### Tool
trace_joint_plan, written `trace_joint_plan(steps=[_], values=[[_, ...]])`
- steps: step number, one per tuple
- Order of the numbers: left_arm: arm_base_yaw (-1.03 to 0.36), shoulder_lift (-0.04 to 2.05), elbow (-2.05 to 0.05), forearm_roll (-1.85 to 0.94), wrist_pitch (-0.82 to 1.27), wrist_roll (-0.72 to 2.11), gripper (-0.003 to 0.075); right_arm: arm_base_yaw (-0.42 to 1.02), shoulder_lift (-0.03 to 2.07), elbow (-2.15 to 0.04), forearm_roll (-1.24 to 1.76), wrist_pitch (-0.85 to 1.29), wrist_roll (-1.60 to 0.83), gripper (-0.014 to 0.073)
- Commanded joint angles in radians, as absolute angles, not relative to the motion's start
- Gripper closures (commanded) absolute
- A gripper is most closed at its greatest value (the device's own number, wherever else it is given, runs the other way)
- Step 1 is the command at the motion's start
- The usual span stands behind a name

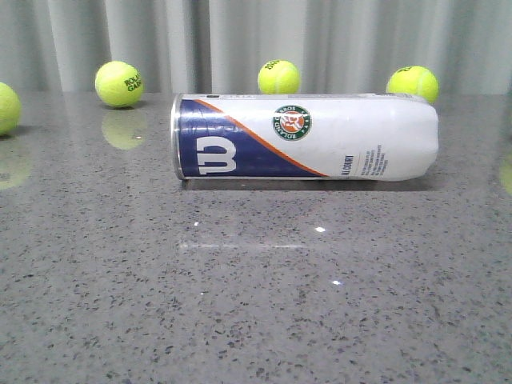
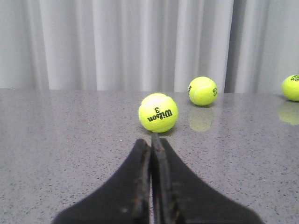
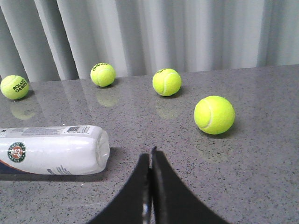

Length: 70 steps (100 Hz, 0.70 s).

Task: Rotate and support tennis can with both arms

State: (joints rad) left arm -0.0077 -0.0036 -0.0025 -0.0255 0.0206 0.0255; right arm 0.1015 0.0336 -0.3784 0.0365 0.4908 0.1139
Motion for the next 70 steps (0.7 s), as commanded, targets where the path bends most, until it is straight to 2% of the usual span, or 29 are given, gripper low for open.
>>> trace_joint_plan(steps=[1,25,70], values=[[-0.005,-0.021,-0.018,0.0,-0.034,0.017,0.0741,0.096,0.046,-0.4,0.039,0.408,0.107,0.0659],[-0.005,0.135,-0.213,0.028,0.126,0.017,0.0741,0.096,0.046,-0.4,0.039,0.407,0.107,0.0659],[-0.005,0.654,-0.664,-0.025,0.604,0.017,0.074,0.096,0.046,-0.4,0.039,0.407,0.107,0.0659]])
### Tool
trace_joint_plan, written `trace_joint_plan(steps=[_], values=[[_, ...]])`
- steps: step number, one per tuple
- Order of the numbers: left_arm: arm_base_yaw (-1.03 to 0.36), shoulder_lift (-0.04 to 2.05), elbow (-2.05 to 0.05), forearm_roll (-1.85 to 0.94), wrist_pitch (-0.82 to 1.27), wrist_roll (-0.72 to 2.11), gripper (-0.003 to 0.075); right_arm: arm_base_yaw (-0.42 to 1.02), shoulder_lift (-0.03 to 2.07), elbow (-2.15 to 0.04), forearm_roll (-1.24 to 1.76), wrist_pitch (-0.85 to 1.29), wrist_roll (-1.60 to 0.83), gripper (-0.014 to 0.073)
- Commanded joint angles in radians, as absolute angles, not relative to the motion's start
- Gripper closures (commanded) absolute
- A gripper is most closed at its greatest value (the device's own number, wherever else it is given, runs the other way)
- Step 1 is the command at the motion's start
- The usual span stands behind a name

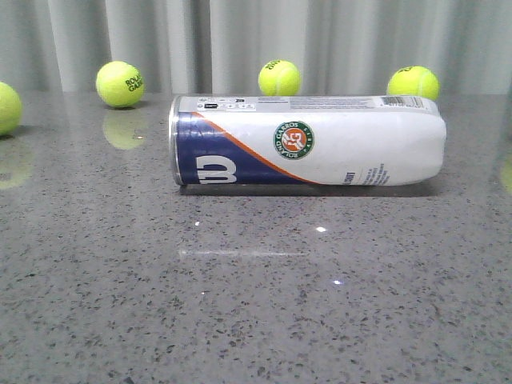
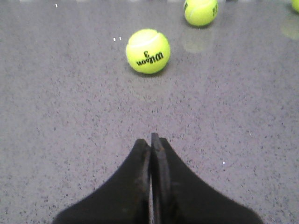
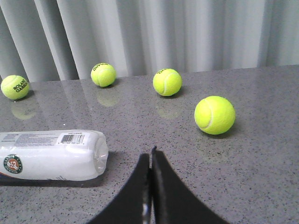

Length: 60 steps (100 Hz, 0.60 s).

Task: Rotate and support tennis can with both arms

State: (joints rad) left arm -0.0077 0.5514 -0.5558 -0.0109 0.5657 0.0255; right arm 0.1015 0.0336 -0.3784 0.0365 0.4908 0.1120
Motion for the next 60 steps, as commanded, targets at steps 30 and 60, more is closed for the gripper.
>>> trace_joint_plan(steps=[30,60], values=[[-0.005,0.907,-0.849,-0.09,0.694,0.048,0.0316,0.096,0.046,-0.4,0.039,0.407,0.107,0.0659],[-0.005,1.154,-0.988,-0.488,0.866,0.238,0.0176,0.096,0.046,-0.4,0.039,0.407,0.107,0.0659]])
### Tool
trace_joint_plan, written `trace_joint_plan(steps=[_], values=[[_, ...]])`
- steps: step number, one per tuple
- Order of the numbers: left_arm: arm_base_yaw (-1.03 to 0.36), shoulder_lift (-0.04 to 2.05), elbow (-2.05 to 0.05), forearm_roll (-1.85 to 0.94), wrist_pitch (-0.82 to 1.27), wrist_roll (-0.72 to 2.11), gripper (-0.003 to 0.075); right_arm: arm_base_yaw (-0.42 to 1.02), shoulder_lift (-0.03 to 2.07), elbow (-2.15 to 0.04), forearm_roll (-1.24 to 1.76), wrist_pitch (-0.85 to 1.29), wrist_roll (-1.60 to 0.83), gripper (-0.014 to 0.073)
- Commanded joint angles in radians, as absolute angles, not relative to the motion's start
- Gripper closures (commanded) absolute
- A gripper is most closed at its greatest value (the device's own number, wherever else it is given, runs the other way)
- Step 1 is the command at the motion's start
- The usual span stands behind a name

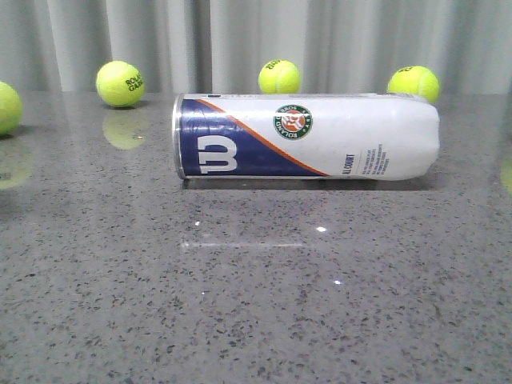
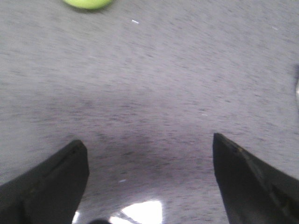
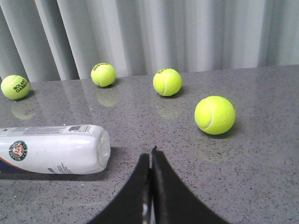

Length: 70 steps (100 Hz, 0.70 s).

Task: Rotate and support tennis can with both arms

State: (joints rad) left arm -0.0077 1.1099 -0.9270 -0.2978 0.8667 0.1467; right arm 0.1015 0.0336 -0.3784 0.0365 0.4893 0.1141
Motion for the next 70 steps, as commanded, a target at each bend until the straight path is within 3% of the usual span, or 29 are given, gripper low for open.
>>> trace_joint_plan(steps=[1,29,70], values=[[-0.005,1.163,-0.991,-0.521,0.871,0.248,0.0176,0.096,0.046,-0.4,0.039,0.408,0.107,0.0659],[-0.012,1.325,-1.016,-1.12,1.007,0.573,0.0176,0.096,0.046,-0.4,0.042,0.408,0.107,0.0659],[-0.205,1.53,-1.016,-1.401,1.03,0.729,0.0176,0.096,0.046,-0.4,0.045,0.408,0.107,0.0659]])
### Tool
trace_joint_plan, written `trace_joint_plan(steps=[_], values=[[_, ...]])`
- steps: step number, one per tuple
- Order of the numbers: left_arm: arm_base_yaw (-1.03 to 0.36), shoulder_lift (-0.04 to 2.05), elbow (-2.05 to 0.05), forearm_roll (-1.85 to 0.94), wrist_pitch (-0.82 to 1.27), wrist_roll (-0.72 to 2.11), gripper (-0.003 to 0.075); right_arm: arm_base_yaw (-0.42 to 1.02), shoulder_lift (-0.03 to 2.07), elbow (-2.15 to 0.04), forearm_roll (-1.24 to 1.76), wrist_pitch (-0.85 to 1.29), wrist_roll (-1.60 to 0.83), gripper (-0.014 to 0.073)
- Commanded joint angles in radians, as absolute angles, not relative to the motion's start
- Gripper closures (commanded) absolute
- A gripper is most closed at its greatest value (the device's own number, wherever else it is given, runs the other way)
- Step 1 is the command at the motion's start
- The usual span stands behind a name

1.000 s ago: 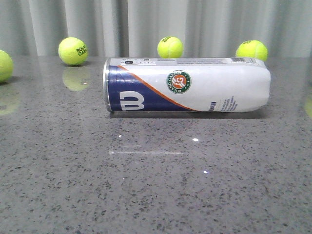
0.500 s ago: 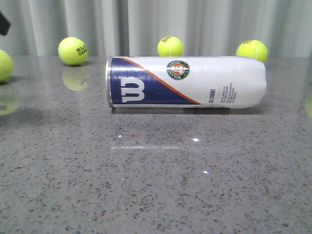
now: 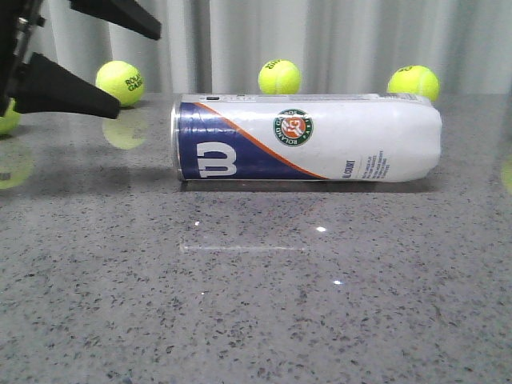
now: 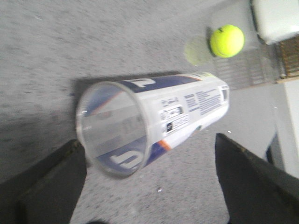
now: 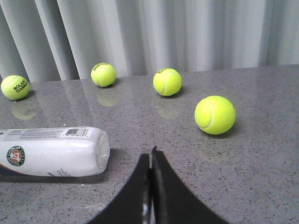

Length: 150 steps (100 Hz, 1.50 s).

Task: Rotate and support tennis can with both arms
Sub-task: 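Reach the left gripper to the can's metal end and grasp it, then lift the can with the left gripper and swing it upright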

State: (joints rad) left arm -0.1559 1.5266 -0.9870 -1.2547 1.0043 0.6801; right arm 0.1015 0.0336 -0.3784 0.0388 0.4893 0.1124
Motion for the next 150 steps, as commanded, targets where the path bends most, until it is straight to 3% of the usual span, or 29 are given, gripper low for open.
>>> trace_joint_plan(steps=[1,37,87,124,134,150], values=[[-0.212,1.537,-1.016,-1.412,1.033,0.729,0.0176,0.096,0.046,-0.4,0.045,0.408,0.107,0.0659],[-0.291,1.677,-1.033,-1.596,1.126,0.859,0.0185,0.096,0.046,-0.4,0.046,0.408,0.107,0.0659],[-0.291,1.709,-1.044,-1.682,1.279,0.916,0.0614,0.096,0.046,-0.4,0.046,0.408,0.107,0.0659],[-0.291,1.638,-1.049,-1.684,1.279,0.934,0.0666,0.096,0.046,-0.4,0.046,0.408,0.107,0.0659],[-0.291,1.592,-1.087,-1.613,1.279,0.934,0.0743,0.096,0.046,-0.4,0.046,0.408,0.107,0.0659],[-0.291,1.495,-1.184,-1.536,1.268,0.874,0.0741,0.096,0.046,-0.4,0.046,0.408,0.107,0.0659]])
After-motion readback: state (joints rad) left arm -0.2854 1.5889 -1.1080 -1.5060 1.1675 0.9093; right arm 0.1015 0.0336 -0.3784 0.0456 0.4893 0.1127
